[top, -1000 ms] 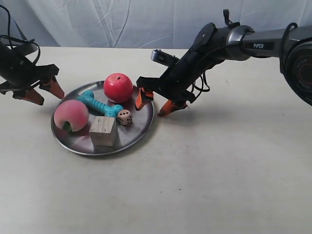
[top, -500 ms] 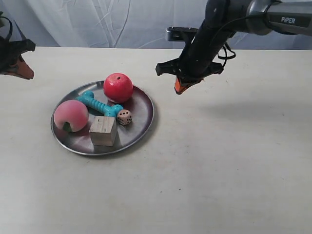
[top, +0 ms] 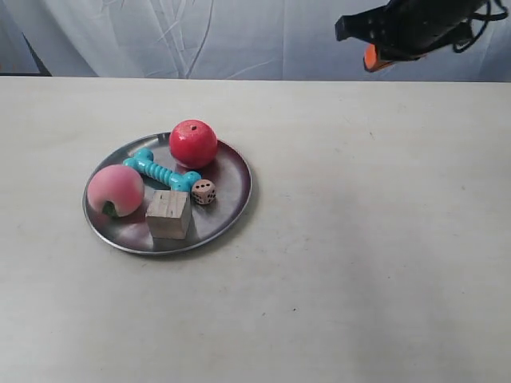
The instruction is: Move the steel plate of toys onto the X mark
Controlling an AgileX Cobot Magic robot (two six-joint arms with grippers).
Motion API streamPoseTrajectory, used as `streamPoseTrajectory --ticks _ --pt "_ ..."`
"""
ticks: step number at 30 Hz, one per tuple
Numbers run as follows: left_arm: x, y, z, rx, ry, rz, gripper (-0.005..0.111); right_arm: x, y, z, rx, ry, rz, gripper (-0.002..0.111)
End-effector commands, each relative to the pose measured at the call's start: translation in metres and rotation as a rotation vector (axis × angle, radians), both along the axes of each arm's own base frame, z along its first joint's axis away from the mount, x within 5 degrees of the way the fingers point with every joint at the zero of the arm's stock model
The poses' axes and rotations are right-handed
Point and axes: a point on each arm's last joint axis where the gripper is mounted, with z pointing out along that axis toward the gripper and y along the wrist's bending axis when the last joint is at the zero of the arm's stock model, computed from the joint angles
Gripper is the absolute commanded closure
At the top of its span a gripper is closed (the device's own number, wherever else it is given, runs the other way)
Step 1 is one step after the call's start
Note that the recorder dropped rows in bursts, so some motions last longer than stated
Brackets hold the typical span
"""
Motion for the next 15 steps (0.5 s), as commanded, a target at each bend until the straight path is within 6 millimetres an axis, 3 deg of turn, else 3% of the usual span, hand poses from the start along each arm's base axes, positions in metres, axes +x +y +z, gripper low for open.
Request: streamPoseTrajectory --ticks 1,9,15 --pt "-0.052 -0.007 0.032 -0.015 -0.209 0.084 0.107 -0.056 -0.012 0.025 0.009 -0.169 -0.052 0.109" --pt "-0.116 -0.033 0.041 -0.076 -0.322 0.037 0.107 -0.193 -0.03 0.052 0.01 -0.487 -0.093 0.109" --pt "-0.178 -0.04 0.058 -0.094 -0.518 0.045 0.107 -0.256 -0.035 0.044 0.053 -0.64 -0.111 0.109"
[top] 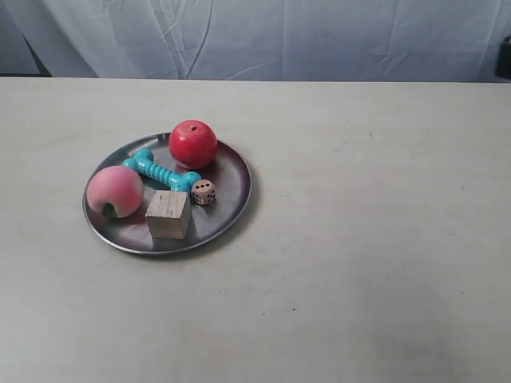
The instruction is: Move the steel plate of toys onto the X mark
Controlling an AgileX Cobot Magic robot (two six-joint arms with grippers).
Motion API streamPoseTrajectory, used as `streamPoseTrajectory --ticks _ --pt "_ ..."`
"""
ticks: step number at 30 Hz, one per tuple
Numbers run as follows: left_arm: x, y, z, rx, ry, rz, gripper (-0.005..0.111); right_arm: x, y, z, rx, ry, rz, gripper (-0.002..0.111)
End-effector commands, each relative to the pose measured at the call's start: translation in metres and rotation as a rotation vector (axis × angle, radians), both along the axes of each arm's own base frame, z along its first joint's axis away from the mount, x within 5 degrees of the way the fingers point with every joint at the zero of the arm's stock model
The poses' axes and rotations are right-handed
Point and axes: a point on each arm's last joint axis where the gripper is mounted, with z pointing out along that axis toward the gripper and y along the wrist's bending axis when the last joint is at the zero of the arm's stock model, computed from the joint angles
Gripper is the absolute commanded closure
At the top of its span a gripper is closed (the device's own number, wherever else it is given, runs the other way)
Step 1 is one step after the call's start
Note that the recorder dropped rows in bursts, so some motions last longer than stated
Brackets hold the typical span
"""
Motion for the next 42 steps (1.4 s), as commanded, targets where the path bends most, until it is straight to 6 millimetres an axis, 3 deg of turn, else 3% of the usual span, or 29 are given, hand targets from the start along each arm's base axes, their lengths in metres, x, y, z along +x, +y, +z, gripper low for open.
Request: streamPoseTrajectory --ticks 1,7,12,37,42 --pt "-0.05 -0.004 0.015 0.001 -0.175 0.023 0.107 -0.036 -0.004 -0.013 0.059 -0.101 -0.016 0.109" --pt "-0.106 -0.008 0.008 0.065 -0.315 0.021 0.107 -0.069 -0.008 -0.041 0.082 -0.19 -0.029 0.109" --pt "-0.123 -0.011 -0.011 0.062 -0.327 0.011 0.107 -0.085 -0.009 -0.039 0.089 -0.269 -0.028 0.109" --pt "-0.127 -0.012 -0.018 0.069 -0.315 0.004 0.107 -0.091 -0.01 -0.037 0.097 -0.291 -0.025 0.109" --pt "-0.123 -0.006 -0.029 0.24 -0.279 0.053 0.107 -0.091 -0.01 -0.037 0.097 -0.291 -0.025 0.109"
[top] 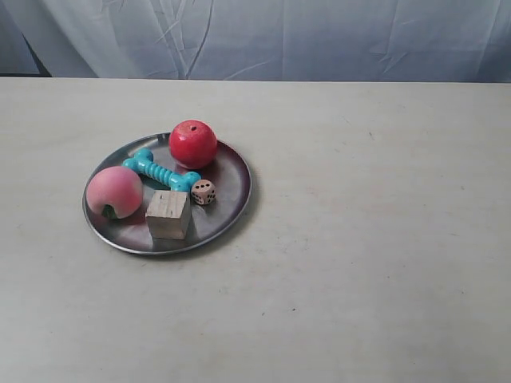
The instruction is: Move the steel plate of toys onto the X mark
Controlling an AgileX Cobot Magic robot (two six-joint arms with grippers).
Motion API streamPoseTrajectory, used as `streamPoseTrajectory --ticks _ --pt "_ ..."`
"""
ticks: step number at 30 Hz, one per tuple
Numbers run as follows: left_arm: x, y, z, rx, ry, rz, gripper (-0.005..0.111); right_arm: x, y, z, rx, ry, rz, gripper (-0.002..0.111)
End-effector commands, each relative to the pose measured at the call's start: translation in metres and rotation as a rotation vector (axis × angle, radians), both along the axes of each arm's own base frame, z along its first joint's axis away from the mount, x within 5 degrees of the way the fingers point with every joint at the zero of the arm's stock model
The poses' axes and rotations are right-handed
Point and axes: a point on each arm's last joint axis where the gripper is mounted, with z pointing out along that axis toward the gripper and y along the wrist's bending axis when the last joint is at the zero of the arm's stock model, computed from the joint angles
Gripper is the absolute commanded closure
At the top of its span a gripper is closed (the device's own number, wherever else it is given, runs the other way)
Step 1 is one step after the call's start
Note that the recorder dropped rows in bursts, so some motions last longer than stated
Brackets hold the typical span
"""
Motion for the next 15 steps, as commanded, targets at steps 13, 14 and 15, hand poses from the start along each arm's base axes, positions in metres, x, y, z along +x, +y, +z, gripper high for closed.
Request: streamPoseTrajectory --ticks 13,14,15 --pt "0.007 0.024 -0.082 0.076 -0.06 0.263 0.107 -0.001 0.0 -0.001 -0.004 -0.006 -0.003 0.109" --pt "0.005 0.024 -0.089 0.088 -0.067 0.267 0.107 -0.001 0.0 -0.001 -0.004 -0.006 -0.003 0.109" --pt "0.004 0.024 -0.096 0.095 -0.066 0.268 0.107 -0.001 0.0 -0.001 -0.004 -0.006 -0.003 0.109"
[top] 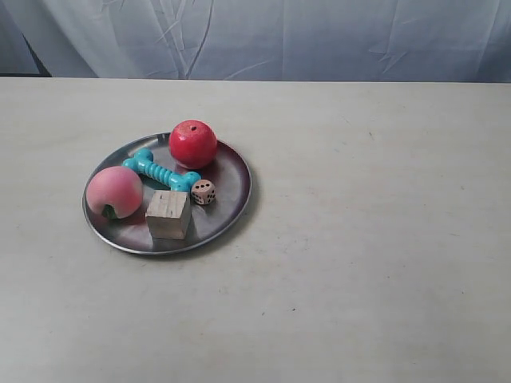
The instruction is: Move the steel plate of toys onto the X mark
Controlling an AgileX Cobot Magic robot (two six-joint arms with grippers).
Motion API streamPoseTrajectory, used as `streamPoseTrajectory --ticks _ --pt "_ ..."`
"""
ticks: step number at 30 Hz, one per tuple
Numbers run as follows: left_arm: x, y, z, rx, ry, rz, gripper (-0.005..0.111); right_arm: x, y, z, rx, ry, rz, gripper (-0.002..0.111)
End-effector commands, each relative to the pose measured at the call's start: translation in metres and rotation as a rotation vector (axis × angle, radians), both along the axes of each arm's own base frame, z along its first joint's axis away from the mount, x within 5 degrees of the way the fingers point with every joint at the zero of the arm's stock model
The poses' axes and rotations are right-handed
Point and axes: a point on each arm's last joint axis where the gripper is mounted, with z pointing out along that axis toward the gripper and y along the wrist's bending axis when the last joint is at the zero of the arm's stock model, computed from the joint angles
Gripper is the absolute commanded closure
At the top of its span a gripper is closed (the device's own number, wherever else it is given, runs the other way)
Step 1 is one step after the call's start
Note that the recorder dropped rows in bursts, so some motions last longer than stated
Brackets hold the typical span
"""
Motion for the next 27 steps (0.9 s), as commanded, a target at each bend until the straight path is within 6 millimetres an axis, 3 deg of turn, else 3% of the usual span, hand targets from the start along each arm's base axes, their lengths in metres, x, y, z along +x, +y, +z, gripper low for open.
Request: streamPoseTrajectory --ticks 1,6,13,27 --pt "-0.008 0.001 -0.027 0.023 -0.054 0.018 0.107 0.0 0.0 0.0 -0.004 -0.007 -0.004 0.109" --pt "-0.007 0.001 -0.073 0.002 0.012 0.022 0.107 0.0 0.0 0.0 -0.004 -0.007 -0.004 0.109" --pt "-0.008 0.001 -0.091 -0.058 0.202 0.022 0.107 0.0 0.0 0.0 -0.004 -0.007 -0.004 0.109" --pt "-0.008 0.001 -0.092 -0.062 0.211 0.023 0.107 0.0 0.0 0.0 -0.001 -0.007 -0.004 0.109"
